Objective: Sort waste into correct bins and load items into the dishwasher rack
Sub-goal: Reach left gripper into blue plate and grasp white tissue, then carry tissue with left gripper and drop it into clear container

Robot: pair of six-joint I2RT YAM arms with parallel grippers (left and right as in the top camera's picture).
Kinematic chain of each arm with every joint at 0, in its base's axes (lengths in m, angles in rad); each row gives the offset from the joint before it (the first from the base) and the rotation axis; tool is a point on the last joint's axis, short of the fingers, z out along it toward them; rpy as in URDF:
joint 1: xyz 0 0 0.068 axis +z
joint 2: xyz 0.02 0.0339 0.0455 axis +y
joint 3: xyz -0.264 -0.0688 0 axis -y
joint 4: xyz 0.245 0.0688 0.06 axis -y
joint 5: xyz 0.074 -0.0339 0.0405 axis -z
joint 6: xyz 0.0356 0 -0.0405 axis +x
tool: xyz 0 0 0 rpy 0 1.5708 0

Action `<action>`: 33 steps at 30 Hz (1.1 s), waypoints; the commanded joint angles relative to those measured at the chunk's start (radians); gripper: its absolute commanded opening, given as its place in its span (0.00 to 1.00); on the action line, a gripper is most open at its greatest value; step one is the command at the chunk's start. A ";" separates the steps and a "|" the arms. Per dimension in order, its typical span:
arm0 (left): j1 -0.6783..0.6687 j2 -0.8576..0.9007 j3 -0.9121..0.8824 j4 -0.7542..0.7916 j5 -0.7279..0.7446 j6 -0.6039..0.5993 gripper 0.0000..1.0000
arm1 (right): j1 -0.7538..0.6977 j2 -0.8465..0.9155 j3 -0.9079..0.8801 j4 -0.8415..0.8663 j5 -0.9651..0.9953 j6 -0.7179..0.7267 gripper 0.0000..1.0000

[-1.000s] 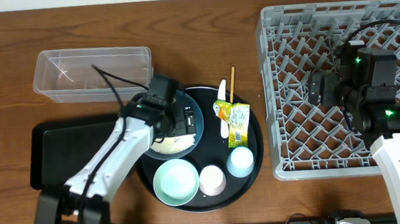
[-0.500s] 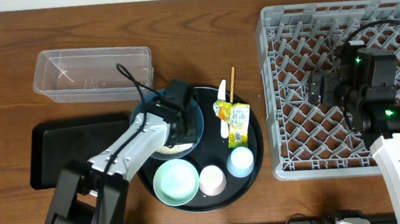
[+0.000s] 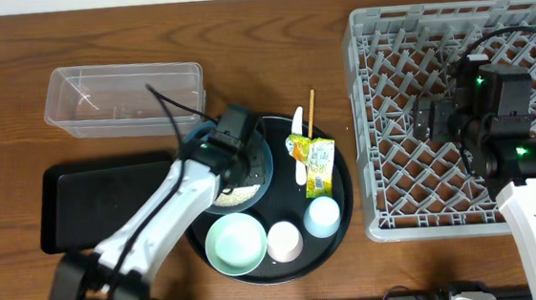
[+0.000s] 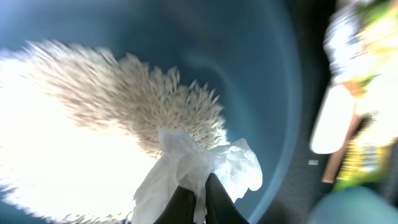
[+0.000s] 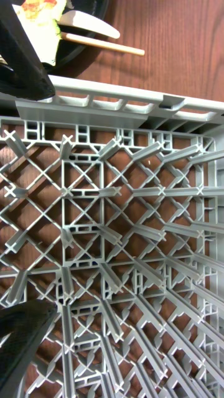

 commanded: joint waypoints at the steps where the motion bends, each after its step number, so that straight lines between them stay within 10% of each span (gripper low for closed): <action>1: 0.011 -0.084 0.037 -0.005 -0.100 0.002 0.06 | 0.010 -0.003 0.021 0.000 -0.007 0.002 0.99; 29: 0.443 0.119 0.185 0.412 -0.292 0.089 0.07 | 0.010 -0.003 0.021 -0.001 -0.007 0.002 0.99; 33: 0.452 0.122 0.185 0.445 -0.273 0.091 0.30 | 0.010 -0.003 0.021 -0.001 -0.007 0.002 0.99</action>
